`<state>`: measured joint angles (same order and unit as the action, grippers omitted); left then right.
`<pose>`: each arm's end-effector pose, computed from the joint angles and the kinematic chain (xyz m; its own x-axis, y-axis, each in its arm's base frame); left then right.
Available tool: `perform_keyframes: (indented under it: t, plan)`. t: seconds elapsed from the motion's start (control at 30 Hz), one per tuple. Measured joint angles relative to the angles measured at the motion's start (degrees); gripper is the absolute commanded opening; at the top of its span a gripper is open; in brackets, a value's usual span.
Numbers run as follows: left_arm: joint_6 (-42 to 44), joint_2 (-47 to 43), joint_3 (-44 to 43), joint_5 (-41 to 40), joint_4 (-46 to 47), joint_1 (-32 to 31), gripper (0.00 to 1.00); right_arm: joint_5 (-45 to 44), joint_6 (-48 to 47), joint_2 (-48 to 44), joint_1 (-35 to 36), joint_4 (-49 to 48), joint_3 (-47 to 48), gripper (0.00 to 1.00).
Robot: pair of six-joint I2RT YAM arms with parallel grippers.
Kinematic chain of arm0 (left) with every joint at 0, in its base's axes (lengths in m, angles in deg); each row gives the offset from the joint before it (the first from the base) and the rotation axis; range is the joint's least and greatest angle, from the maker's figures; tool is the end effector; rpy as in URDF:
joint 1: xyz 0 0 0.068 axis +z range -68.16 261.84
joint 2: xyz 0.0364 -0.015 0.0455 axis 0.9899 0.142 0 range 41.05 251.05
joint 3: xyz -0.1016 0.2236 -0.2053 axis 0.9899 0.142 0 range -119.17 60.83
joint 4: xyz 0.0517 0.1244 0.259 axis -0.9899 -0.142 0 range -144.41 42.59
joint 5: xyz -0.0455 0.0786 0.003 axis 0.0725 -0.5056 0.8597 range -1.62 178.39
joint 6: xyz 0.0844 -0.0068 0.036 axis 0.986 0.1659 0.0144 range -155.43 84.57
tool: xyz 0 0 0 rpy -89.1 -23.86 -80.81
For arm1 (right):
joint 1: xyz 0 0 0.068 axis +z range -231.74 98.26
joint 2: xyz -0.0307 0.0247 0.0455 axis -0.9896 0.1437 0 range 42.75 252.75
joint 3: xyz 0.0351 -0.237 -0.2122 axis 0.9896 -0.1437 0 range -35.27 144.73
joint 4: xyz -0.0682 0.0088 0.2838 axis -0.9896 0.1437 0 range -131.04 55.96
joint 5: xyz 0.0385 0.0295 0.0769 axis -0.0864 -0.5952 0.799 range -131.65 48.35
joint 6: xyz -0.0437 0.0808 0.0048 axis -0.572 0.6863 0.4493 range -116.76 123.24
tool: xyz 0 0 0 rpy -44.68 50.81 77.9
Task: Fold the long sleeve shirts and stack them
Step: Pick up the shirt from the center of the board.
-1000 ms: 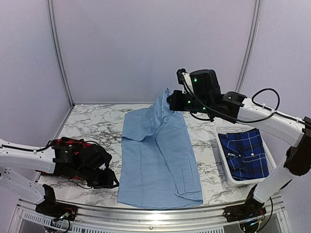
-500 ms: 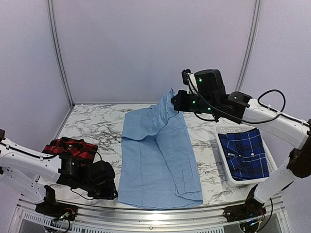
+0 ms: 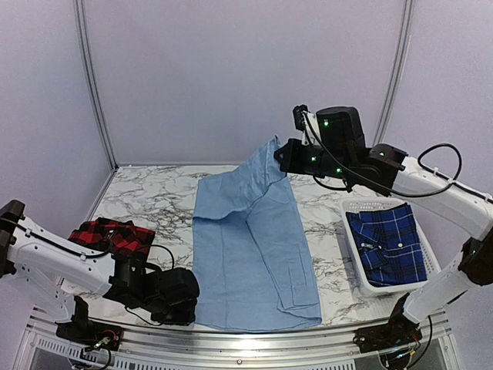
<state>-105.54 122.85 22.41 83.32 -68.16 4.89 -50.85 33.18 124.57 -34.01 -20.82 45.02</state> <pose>0.0718 -0.2772 0.1355 -0.9734 0.0514 -0.2232 0.1361 0.9136 -0.3832 0.2781 0.2863 0.4178 -0.5308 0.1484 -0.8344 -0.4220 0.8075 0.4121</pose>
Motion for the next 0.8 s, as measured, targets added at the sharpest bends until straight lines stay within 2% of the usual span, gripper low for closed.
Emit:
perform_keyframes:
  t: [0.27, 0.43, 0.6, 0.8]
  plan:
    - [-3.2, -1.6, 0.0, 0.0, -0.4, -1.7, 0.18, 0.2, -1.4, -0.2, 0.0, 0.9, 0.6, 0.0]
    - [-4.0, -2.7, -0.1, 0.0, -0.5, -1.8, 0.0, 0.2, -2.6, -0.3, 0.0, 1.4, 2.0, 0.0]
    - [-4.0, -2.3, -2.1, -0.1, -1.2, -2.4, 0.0, 0.0, -3.7, -0.3, 0.0, 2.0, 3.2, 0.0]
    - [-1.1, 0.0, -10.4, -0.3, -2.2, -3.0, 0.0, -2.7, -6.4, -0.4, 0.0, 4.6, 5.8, 0.0]
